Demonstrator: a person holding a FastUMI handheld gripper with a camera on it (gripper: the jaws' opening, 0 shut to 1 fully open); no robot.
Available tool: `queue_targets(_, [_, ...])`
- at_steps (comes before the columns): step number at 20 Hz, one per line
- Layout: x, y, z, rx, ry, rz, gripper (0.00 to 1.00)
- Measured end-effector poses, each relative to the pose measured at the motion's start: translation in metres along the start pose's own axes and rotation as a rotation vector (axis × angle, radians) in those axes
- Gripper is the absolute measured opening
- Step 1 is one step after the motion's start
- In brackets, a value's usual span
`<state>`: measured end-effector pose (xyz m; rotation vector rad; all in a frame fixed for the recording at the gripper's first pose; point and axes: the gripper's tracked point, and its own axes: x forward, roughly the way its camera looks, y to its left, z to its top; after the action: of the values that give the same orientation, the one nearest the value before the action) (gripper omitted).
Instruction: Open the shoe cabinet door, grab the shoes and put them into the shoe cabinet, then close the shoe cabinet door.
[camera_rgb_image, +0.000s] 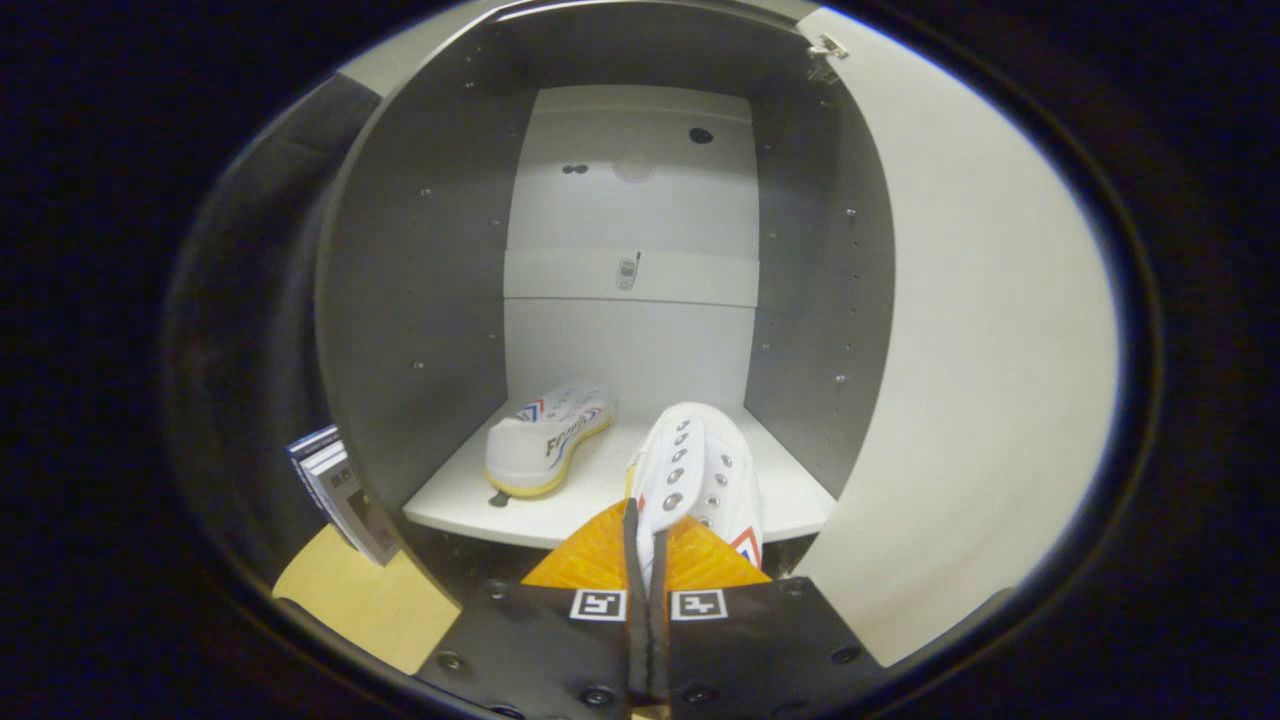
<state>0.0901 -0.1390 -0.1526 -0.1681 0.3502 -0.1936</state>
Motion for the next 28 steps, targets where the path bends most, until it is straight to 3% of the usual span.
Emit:
queue_targets(7, [0.079, 0.006, 0.025, -0.096, 0.014, -0.03, 0.02])
queue_targets(15, [0.147, -0.006, 0.024, -0.176, 0.095, -0.032, 0.02])
queue_targets(26, [0.168, -0.001, 0.01, -0.207, 0.166, -0.006, 0.03])
queue_targets(28, [0.167, -0.002, 0.004, -0.233, 0.177, -0.01, 0.07])
